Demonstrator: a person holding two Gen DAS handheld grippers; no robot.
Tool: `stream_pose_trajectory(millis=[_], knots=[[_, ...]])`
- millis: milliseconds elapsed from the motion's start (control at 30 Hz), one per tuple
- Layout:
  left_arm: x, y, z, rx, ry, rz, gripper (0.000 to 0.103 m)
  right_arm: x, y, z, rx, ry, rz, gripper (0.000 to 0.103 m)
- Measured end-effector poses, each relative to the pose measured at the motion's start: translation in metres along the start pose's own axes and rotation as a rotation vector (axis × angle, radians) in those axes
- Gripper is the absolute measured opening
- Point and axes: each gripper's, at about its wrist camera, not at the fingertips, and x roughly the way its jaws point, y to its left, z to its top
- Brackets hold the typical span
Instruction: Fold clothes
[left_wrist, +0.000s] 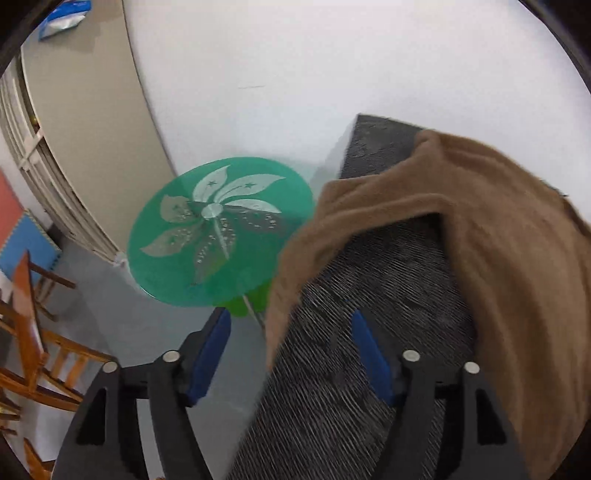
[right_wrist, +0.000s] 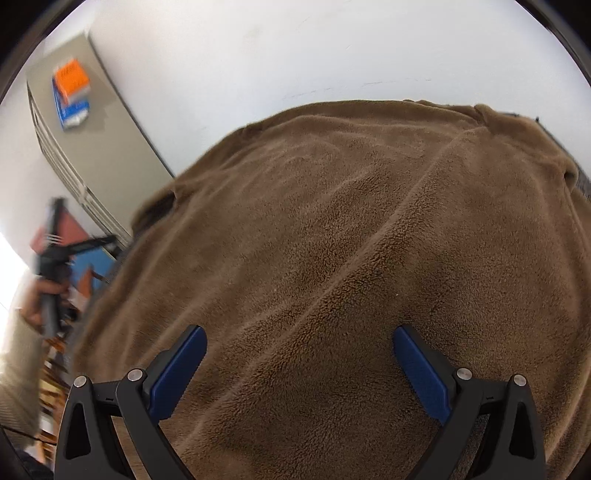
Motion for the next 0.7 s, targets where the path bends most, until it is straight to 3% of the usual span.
stream_pose_trajectory(millis=[200, 567, 700], knots=[[-0.037, -0.036, -0.042, 0.061, 0.064, -0.306, 0.079, 0.014, 0.025, -0.003, -0.162, 0.078, -0.172, 0.103], [-0.03, -0.082, -0.083, 0.108, 0.181, -0.469, 0.079, 0.015, 0.025, -0.003, -0.174, 0.091, -0.188, 0.103], [-0.029, -0.089, -0.087, 0.09, 0.184, -0.523, 0.08, 0.01, 0.025, -0.003, -0.143, 0.054, -0.155, 0.103]])
